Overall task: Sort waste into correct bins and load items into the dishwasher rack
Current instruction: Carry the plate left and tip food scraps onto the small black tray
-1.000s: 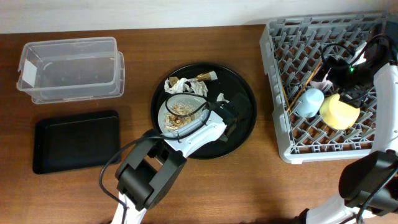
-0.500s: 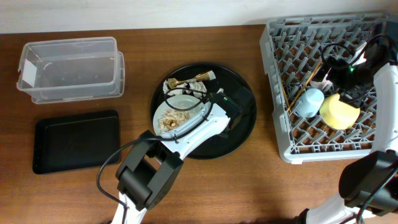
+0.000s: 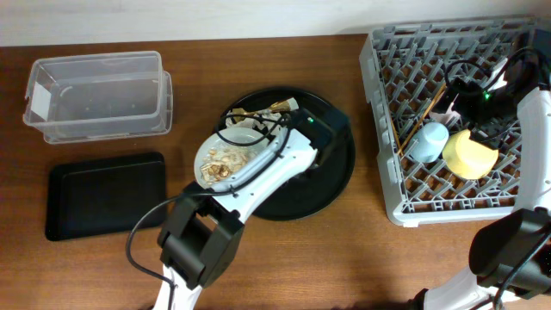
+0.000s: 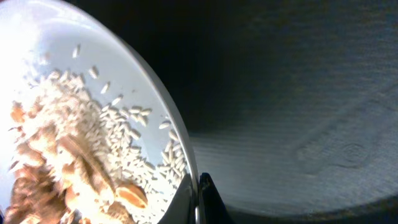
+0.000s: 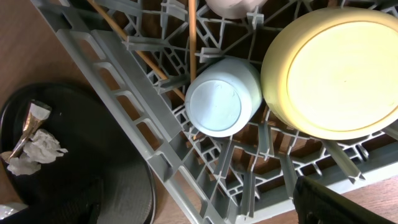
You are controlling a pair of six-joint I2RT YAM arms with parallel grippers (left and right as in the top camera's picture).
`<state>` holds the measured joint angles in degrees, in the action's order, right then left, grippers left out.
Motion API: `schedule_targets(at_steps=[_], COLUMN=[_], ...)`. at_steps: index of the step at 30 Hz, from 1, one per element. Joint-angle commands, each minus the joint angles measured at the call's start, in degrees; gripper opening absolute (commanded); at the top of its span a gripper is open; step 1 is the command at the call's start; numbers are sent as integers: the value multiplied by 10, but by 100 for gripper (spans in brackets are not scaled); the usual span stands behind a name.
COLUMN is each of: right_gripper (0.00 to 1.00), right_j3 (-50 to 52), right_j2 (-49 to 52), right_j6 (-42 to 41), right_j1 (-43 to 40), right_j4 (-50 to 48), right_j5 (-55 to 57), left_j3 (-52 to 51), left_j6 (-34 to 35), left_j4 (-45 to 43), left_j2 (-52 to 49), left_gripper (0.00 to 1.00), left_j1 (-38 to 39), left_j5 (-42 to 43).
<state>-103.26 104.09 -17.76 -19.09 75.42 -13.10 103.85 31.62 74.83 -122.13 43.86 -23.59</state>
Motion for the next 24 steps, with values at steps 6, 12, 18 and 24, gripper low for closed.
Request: schedule_targets(at_steps=[6, 12, 18, 24], right_gripper=[99, 98, 98, 98], right_j3=[-5, -5, -5, -5], right_j2=[-5, -5, -5, -5], right_j6=[1, 1, 1, 1], right_j1=[0, -1, -1, -1], right_j4=[0, 0, 0, 0], right_j5=[3, 3, 3, 3], left_j3=[13, 12, 12, 12], left_j6=[23, 22, 22, 22], left_j4=[22, 15, -6, -7], left_j2=[81, 96, 96, 96], left_gripper=[1, 1, 1, 1], left_j1=[-141, -268, -387, -473], left_j5=[-43, 10, 98, 151])
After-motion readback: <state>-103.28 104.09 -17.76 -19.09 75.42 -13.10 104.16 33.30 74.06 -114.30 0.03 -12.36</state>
